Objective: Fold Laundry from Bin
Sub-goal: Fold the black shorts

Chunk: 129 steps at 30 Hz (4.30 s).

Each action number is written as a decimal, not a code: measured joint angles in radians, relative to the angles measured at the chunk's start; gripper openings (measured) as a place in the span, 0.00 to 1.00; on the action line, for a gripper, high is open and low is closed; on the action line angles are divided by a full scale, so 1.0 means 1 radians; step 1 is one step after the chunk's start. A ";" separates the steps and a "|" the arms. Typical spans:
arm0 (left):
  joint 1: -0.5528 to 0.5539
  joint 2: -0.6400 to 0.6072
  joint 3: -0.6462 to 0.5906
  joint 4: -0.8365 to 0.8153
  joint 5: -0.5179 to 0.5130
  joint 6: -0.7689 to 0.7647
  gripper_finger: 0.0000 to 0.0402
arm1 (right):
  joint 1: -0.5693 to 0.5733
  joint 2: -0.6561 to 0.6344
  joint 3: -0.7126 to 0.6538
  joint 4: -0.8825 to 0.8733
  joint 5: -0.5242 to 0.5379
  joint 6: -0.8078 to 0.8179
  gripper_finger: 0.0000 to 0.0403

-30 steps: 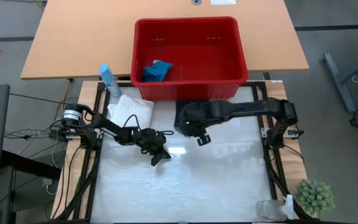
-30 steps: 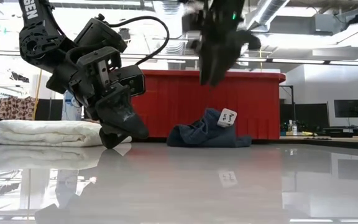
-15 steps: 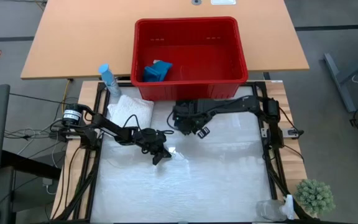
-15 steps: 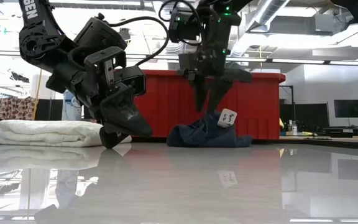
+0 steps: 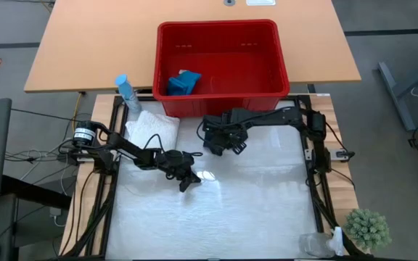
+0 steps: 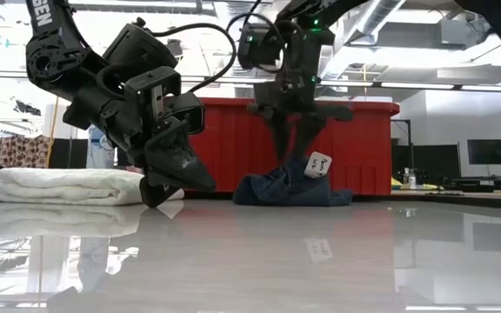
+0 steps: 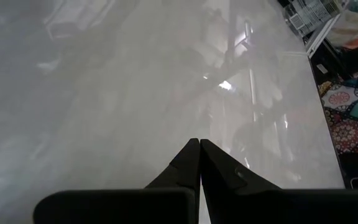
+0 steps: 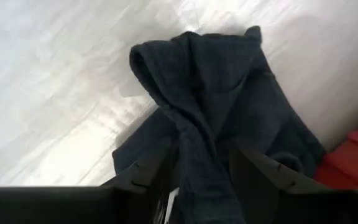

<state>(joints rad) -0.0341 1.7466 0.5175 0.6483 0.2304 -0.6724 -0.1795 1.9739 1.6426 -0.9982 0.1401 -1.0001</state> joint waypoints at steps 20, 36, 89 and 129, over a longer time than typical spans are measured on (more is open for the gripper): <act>0.001 0.000 0.000 0.001 -0.030 -0.029 0.00 | 0.000 0.058 -0.006 -0.051 0.085 0.073 0.06; 0.002 0.000 0.000 0.002 -0.033 -0.052 0.00 | -0.143 0.056 0.169 -0.170 -0.098 0.525 0.15; 0.003 0.000 -0.001 0.056 -0.105 -0.085 0.00 | -0.311 0.049 0.243 -0.219 -0.160 0.731 0.62; 0.004 0.000 0.000 0.046 -0.116 -0.097 0.00 | -0.267 0.026 0.031 0.059 -0.100 0.692 0.62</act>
<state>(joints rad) -0.0303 1.7464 0.5171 0.6945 0.1143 -0.7694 -0.4461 1.9999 1.6733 -0.9394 0.0400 -0.3085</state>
